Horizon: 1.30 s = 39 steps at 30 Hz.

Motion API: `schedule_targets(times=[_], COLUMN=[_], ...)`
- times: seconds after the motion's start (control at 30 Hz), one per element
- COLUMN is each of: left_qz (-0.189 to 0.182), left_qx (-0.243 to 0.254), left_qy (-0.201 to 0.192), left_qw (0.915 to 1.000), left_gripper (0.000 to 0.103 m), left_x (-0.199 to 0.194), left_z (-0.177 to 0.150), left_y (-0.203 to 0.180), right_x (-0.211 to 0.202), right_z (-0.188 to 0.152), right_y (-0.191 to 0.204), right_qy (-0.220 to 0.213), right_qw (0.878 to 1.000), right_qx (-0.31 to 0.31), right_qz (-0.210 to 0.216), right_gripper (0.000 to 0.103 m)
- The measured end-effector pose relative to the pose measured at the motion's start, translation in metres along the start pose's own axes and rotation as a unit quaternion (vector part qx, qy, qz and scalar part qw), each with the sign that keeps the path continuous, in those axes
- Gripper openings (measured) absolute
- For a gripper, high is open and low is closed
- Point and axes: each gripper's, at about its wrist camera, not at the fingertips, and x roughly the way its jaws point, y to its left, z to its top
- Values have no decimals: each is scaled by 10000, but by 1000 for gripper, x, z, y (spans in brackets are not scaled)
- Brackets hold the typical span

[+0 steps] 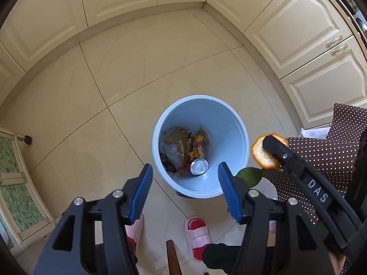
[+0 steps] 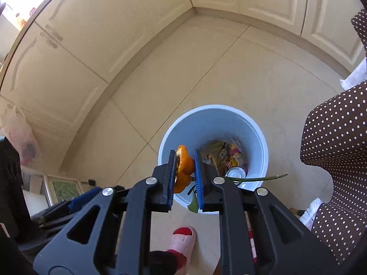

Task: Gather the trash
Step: 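Open both tools to drop the walnut and orange peel into the bin, then move both tools back over the table toward the black snack bag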

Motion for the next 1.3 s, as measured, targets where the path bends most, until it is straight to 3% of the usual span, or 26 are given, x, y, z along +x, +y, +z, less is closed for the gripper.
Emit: schedule_targets(times=[0.1, 0.17, 0.2, 0.7, 1.07, 1.13, 1.3], left_qz=[-2, 1, 1, 116, 98, 42, -121], left_qx=[11, 30, 34, 349, 891, 945, 1182], left_qy=[-5, -18, -15, -212, -970, -1165, -1580], left_qw=[10000, 10000, 10000, 9991, 9912, 9887, 9803], left_gripper=[58, 58, 58, 58, 59, 64, 67], left_x=[-1, -2, -2, -13, -84, -105, -156], left_z=[0, 0, 0, -9, -37, -44, -60], left_y=[0, -1, -1, -19, -64, -75, -105], right_x=[-2, -4, -6, -38, -137, -159, -221], right_z=[0, 0, -1, -15, -24, -27, -35], right_y=[-3, -6, -7, -19, -22, -22, -30], right_qy=[-60, -100, -131, -206, -912, -1076, -1557], right_qw=[10000, 9999, 9999, 9997, 9957, 9940, 9873], right_qx=[11, 23, 23, -10, -132, -212, -323], right_qz=[6, -26, -56, -141, -2, 2, 25], right_gripper=[25, 45, 47, 47, 50, 50, 52])
